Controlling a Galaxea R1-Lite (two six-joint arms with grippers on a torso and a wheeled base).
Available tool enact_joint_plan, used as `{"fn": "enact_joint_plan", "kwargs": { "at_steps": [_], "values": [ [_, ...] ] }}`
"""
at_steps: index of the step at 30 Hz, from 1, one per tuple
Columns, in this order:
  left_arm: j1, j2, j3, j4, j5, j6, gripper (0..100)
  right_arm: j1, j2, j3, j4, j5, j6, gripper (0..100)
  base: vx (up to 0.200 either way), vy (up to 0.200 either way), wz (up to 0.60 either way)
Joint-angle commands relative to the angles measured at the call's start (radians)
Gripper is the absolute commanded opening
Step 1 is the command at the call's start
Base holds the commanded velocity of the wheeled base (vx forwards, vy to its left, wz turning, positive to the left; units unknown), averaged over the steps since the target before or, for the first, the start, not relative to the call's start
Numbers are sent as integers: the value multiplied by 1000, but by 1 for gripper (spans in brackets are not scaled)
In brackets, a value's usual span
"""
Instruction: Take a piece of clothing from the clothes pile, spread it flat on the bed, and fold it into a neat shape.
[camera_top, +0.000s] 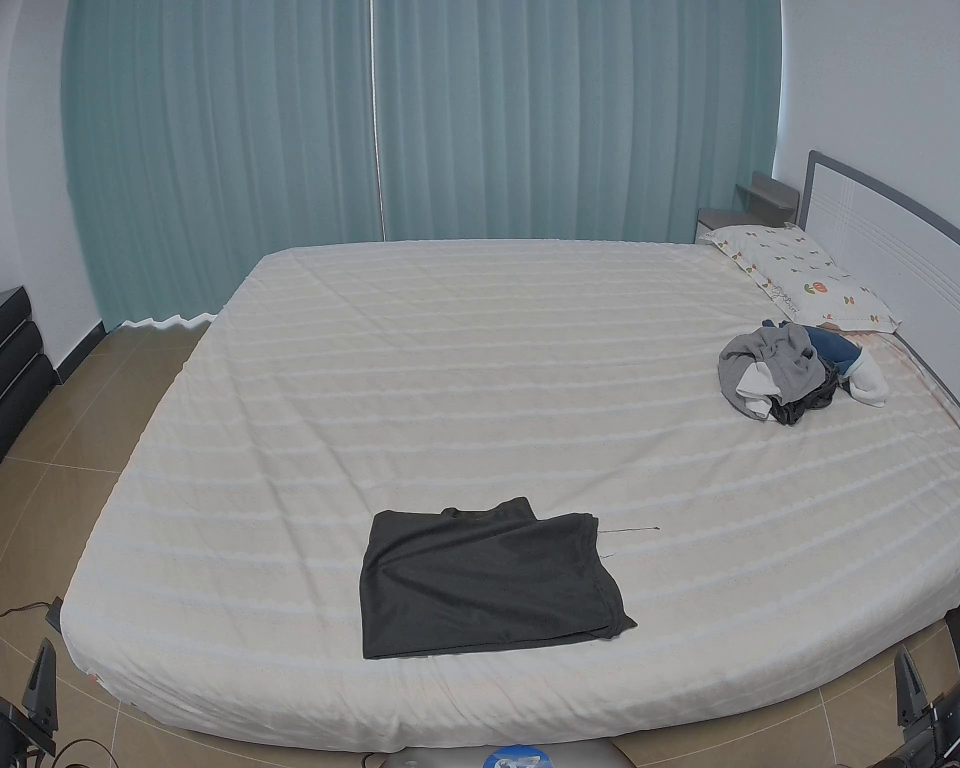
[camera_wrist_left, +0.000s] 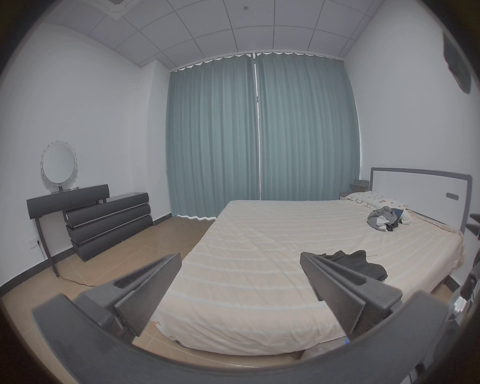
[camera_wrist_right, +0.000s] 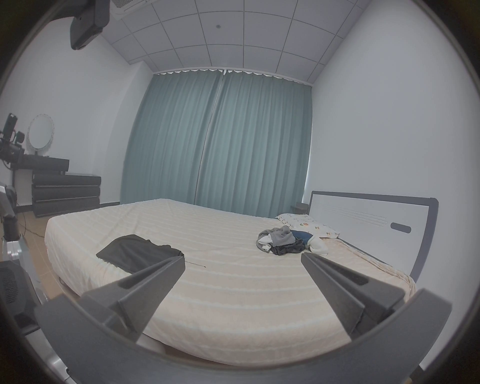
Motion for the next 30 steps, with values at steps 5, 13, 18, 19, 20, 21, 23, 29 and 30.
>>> {"fn": "enact_joint_plan", "kwargs": {
  "at_steps": [5, 13, 18, 19, 20, 21, 23, 29, 30],
  "values": [
    [23, -94, 76, -9, 9, 15, 100, 0, -11, 14, 23, -81, 167, 100, 0, 0, 0],
    [23, -94, 317, -365, -55, 23, 100, 0, -11, 17, 35, -45, 192, 100, 0, 0, 0],
    [23, -94, 317, -348, -78, 14, 100, 0, -11, 17, 74, 10, 179, 100, 0, 0, 0],
    [23, -94, 317, -348, -78, 14, 100, 0, -11, 17, 74, 10, 179, 100, 0, 0, 0],
    [23, -94, 317, -348, -84, 0, 100, 0, -11, 17, 72, 12, 172, 100, 0, 0, 0],
    [23, -94, 317, -348, -84, -2, 100, -1, -11, 17, 72, 12, 170, 100, 0, 0, 0],
    [23, -94, 317, -348, -112, -6, 100, 0, -11, 18, 69, 10, 181, 100, 0, 0, 0],
    [23, -94, 317, -348, -267, -5, 100, 0, -11, 18, 69, 7, 190, 100, 0, 0, 0],
    [23, -94, 317, -348, -267, -5, 100, 0, -11, 18, 69, 7, 190, 100, 0, 0, 0]
  ]
}}
